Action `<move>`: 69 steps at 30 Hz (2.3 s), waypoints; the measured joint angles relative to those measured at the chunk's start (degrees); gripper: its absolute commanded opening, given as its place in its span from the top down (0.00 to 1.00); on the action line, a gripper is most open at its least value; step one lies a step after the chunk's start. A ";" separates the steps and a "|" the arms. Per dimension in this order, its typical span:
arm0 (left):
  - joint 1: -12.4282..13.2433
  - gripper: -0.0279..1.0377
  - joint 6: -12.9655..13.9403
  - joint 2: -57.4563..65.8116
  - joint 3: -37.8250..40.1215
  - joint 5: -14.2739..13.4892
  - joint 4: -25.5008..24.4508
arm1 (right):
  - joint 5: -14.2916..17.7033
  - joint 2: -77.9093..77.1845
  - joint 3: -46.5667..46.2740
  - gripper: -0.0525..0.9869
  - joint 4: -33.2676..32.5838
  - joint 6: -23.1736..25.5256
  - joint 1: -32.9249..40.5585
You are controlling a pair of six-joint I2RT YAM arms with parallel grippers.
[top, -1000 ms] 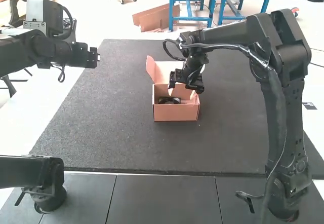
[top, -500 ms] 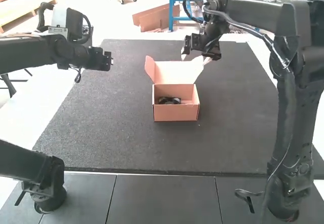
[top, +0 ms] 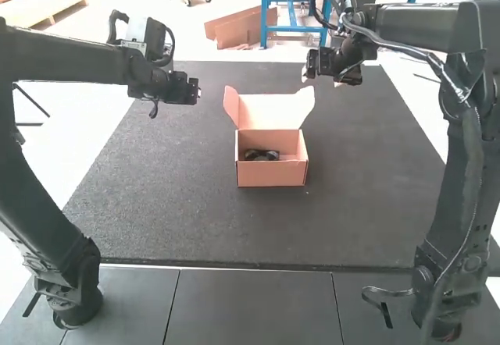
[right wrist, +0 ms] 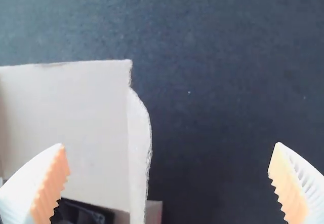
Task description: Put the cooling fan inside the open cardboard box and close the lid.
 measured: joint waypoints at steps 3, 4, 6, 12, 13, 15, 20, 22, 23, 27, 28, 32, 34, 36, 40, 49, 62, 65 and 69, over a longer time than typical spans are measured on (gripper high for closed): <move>0.00 0.06 -0.22 3.10 1.99 0.00 0.52 | -2.21 -0.17 -1.25 0.08 0.94 -0.46 -0.39; 0.00 0.06 -0.33 4.15 2.69 0.00 0.83 | -2.93 -0.17 -1.68 0.08 1.25 -0.52 -0.59; 0.00 0.06 -0.44 5.88 3.80 0.00 1.22 | -4.13 -0.17 -2.32 0.08 2.05 -0.48 -1.03; 0.00 0.06 -0.83 11.21 7.43 0.00 1.62 | -8.22 -0.15 -2.47 0.08 3.63 0.28 -1.79; 0.00 0.06 -0.98 11.96 7.89 0.00 1.62 | -8.90 -0.11 -2.47 0.08 3.72 0.44 -1.79; 0.00 0.06 -1.20 13.46 8.92 0.00 1.64 | -9.70 0.00 -2.47 0.08 4.20 0.76 -1.77; 0.00 0.06 -1.88 16.74 11.74 0.04 1.66 | -11.43 1.70 -1.99 0.08 5.01 1.42 -1.77; 0.00 0.06 -2.29 17.97 12.76 0.22 1.64 | -11.78 3.08 -1.55 0.08 5.07 1.55 -1.77; 0.00 0.06 -2.56 18.69 13.35 0.48 1.68 | -11.87 3.76 -1.36 0.08 5.07 1.62 -1.77; 0.00 0.06 -3.74 21.35 15.37 1.86 1.44 | -12.13 6.58 -0.09 0.09 5.05 1.66 -1.77; -0.02 0.06 -4.02 21.81 15.74 2.27 1.25 | -12.24 7.15 0.35 0.09 5.05 1.68 -1.77; -0.79 0.06 -4.59 22.49 16.76 3.74 1.16 | -12.28 8.24 1.75 0.10 5.05 1.68 -1.77; -1.73 0.06 -4.63 22.49 17.70 4.55 1.18 | -12.28 8.24 2.34 0.13 5.07 1.75 -1.77; -2.73 0.06 -4.63 22.49 18.64 5.27 1.25 | -12.31 8.24 2.95 0.17 5.11 1.84 -1.77; -4.39 0.06 -4.63 22.49 19.54 6.80 1.22 | -12.52 8.24 3.02 0.28 5.05 1.95 -1.77; -5.20 0.06 -4.63 22.49 19.54 7.72 0.87 | -13.25 8.24 3.02 0.60 4.66 2.12 -1.79; -5.20 0.06 -4.61 22.49 19.54 7.72 0.37 | -13.53 8.24 3.02 0.89 3.93 2.60 -1.77; -5.20 0.06 -4.61 22.49 19.54 7.72 0.46 | -13.62 8.22 3.02 0.93 3.65 2.89 -1.79; -5.20 0.06 -4.61 22.49 19.52 7.74 0.63 | -13.62 8.24 3.26 0.96 2.89 2.93 -1.84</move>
